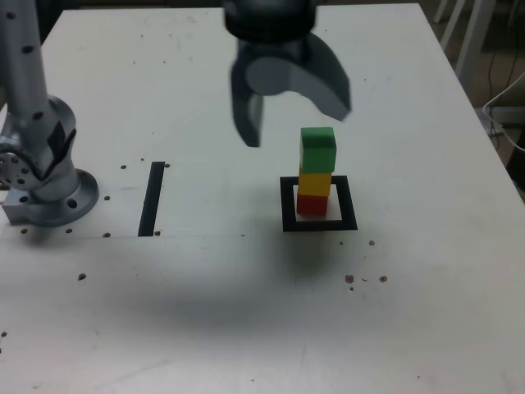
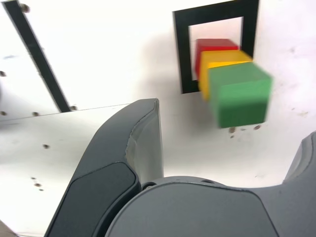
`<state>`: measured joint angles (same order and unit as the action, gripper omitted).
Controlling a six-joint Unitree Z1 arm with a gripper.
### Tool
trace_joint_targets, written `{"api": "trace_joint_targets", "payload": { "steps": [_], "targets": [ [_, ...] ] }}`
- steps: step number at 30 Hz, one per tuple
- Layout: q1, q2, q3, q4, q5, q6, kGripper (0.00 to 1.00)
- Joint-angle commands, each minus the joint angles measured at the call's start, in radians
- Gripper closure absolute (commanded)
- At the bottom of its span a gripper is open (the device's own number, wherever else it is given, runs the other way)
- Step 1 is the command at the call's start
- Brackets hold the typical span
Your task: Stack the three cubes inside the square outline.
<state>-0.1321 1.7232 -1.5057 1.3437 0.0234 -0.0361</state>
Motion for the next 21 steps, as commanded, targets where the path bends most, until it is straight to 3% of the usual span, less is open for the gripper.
{"api": "trace_joint_targets", "payload": {
  "steps": [1, 11, 21],
  "targets": [
    [0.002, -0.054, 0.04, 0.007, -0.001, 0.011, 0.01],
    [0.002, -0.224, 0.295, 0.016, -0.018, 0.03, 0.01],
    [-0.014, -0.246, 0.519, -0.069, -0.023, 0.012, 0.01]
  ]
}}
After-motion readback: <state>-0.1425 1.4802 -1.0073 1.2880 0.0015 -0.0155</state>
